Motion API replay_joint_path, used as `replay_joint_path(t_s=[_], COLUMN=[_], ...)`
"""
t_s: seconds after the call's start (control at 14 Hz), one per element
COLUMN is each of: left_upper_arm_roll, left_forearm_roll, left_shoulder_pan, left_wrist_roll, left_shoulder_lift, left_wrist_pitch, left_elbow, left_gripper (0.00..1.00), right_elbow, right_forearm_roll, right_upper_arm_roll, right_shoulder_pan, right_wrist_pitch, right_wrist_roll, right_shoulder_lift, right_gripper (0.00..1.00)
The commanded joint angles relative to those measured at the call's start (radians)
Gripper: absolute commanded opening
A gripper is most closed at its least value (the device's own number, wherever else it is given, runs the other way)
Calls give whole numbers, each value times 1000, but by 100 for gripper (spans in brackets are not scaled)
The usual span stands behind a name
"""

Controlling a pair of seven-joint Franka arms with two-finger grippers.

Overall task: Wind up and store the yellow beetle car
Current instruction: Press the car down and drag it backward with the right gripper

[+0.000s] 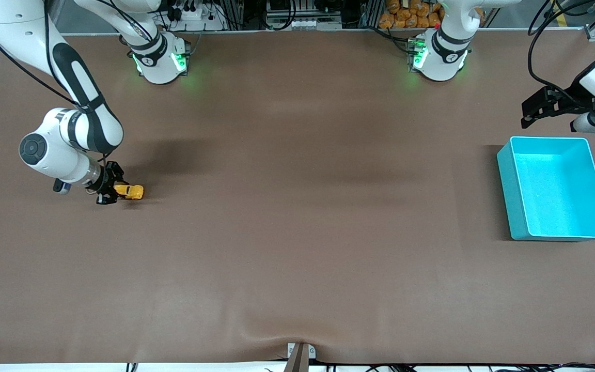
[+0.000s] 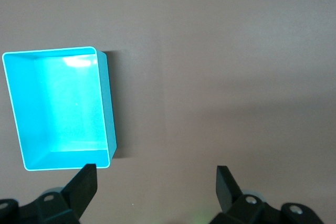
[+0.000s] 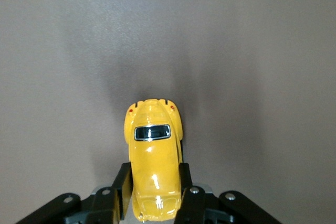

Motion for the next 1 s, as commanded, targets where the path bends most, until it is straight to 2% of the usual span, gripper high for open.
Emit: replay_joint_path(t_s=[0.0, 0.21, 0.5, 0.93], left_upper_arm_roll=[-2, -2, -2, -2], left_forearm_roll=[-23, -23, -23, -23], left_shoulder_pan=[10, 10, 10, 10], left_wrist_roll=[22, 22, 22, 24], left_shoulder_lift=[-14, -14, -14, -14], left_wrist_pitch=[6, 6, 4, 6], left_elbow=[-1, -1, -1, -1], left_gripper=[100, 100, 100, 100], right_elbow=[-5, -4, -4, 2], right_forearm_roll=[-3, -6, -17, -58], right_upper_arm_roll=[10, 9, 7, -14], right_shoulder_pan=[-11, -8, -8, -20], right_wrist_pitch=[25, 38, 42, 42], right_wrist_roll=[19, 21, 19, 19], right_shoulder_lift=[22, 48, 49, 55], right_gripper=[30, 28, 20, 20])
